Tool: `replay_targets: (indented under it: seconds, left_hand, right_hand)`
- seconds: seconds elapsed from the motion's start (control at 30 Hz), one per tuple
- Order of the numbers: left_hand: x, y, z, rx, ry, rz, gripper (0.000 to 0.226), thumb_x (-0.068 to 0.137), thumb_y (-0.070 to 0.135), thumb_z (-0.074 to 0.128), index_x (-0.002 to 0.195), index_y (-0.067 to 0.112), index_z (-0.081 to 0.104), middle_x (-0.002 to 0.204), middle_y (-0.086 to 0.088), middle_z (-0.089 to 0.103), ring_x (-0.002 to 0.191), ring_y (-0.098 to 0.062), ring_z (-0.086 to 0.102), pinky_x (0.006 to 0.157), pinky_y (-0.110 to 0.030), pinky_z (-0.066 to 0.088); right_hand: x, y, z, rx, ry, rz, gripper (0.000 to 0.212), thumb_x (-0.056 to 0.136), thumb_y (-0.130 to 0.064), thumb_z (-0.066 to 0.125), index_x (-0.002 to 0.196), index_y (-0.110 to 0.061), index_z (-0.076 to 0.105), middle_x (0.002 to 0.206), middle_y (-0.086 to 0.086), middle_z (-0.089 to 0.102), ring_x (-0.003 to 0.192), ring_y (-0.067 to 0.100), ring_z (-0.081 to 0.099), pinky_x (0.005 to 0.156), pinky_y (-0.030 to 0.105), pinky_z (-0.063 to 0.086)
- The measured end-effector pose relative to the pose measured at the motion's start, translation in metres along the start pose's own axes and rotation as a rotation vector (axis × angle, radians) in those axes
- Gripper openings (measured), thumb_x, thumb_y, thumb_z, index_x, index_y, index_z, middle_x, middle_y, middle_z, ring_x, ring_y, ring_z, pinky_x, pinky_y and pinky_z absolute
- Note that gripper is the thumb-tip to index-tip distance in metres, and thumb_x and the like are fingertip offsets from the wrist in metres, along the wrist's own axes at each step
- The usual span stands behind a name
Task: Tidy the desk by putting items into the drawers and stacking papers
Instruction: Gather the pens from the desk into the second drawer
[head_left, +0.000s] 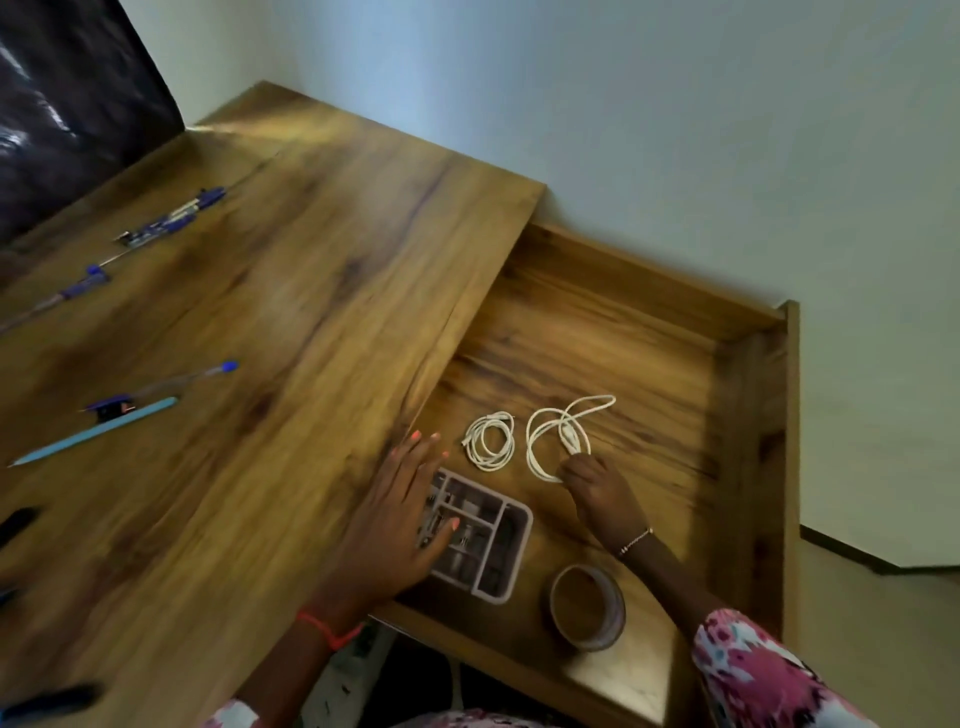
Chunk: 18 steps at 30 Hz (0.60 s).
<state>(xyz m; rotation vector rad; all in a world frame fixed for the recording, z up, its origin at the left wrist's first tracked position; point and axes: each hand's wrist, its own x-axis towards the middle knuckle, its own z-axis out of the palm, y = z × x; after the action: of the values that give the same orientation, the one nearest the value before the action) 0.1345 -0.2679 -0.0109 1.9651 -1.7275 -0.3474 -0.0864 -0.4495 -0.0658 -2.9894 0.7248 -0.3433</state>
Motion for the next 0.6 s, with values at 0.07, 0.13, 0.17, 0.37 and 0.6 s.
replay_targets:
  seconds: [0.07, 0.13, 0.17, 0.37, 0.6]
  left_hand:
    - [-0.008, 0.000, 0.004, -0.006, 0.006, -0.011, 0.060, 0.086, 0.048, 0.041, 0.137, 0.018, 0.029, 0.149, 0.001, 0.025, 0.141, -0.013, 0.011, 0.111, -0.042, 0.020]
    - [-0.013, 0.000, 0.005, -0.007, 0.002, -0.008, 0.060, 0.087, 0.049, 0.040, 0.138, 0.019, 0.027, 0.148, 0.003, 0.022, 0.140, -0.012, 0.010, 0.115, -0.034, 0.017]
    - [-0.014, 0.000, 0.006, -0.003, -0.001, 0.004, 0.060, 0.089, 0.051, 0.037, 0.138, 0.019, 0.027, 0.148, 0.003, 0.022, 0.141, -0.012, 0.010, 0.117, -0.029, 0.013]
    - [-0.018, 0.001, 0.008, 0.009, -0.010, 0.062, 0.058, 0.093, 0.049, 0.032, 0.137, 0.011, 0.033, 0.147, -0.004, 0.029, 0.141, -0.018, 0.015, 0.116, -0.029, 0.013]
    - [-0.020, -0.001, 0.015, 0.023, -0.036, 0.078, 0.059, 0.091, 0.043, 0.040, 0.138, 0.008, 0.033, 0.147, -0.007, 0.030, 0.142, -0.019, 0.014, 0.115, -0.034, 0.014]
  right_hand:
    - [-0.003, 0.000, 0.009, 0.008, -0.112, 0.040, 0.025, 0.061, -0.030, 0.068, 0.076, -0.011, 0.067, 0.075, 0.003, 0.067, 0.079, 0.018, 0.059, 0.070, 0.025, 0.030]
    - [-0.005, -0.001, 0.018, 0.025, -0.259, 0.126, 0.040, 0.043, -0.032, 0.086, 0.074, -0.013, 0.067, 0.075, 0.001, 0.067, 0.076, 0.017, 0.062, 0.067, 0.024, 0.029]
    - [-0.007, -0.002, 0.021, 0.029, -0.289, 0.161, 0.045, 0.036, -0.029, 0.090, 0.073, -0.014, 0.068, 0.074, 0.001, 0.067, 0.071, 0.018, 0.065, 0.067, 0.023, 0.028]
    - [-0.018, -0.002, 0.024, 0.041, -0.173, 0.192, 0.017, 0.056, -0.016, 0.066, 0.072, -0.014, 0.067, 0.074, 0.001, 0.066, 0.069, 0.020, 0.064, 0.067, 0.024, 0.028]
    - [-0.030, -0.002, 0.019, 0.051, -0.130, 0.206, 0.025, 0.069, -0.026, 0.043, 0.071, -0.015, 0.065, 0.073, -0.001, 0.064, 0.079, 0.013, 0.051, 0.067, 0.025, 0.026]
